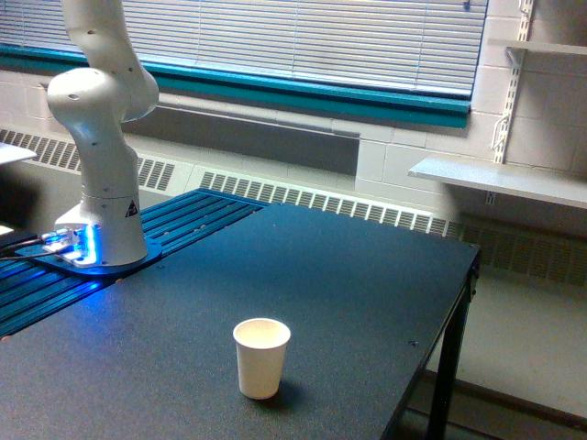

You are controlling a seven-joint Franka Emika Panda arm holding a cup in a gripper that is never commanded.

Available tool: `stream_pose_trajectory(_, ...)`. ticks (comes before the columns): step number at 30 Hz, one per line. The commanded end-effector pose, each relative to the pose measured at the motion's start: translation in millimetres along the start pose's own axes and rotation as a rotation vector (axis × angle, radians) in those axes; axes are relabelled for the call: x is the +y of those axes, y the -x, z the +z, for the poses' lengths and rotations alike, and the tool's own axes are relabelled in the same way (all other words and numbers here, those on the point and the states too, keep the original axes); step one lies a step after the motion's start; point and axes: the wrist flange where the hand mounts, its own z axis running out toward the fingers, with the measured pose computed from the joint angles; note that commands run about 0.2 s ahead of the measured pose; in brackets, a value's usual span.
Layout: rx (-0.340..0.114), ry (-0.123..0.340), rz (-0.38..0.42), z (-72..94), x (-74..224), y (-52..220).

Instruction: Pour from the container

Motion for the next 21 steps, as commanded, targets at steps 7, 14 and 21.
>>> stream_pose_trajectory(7,-0.161,0.452,0.062,115.6,142.0,31.7)
stream_pose_trajectory(14,-0.216,0.629,0.019,167.7,230.7,59.6)
stream_pose_trajectory(21,-0.264,0.747,-0.045,183.5,294.5,97.8)
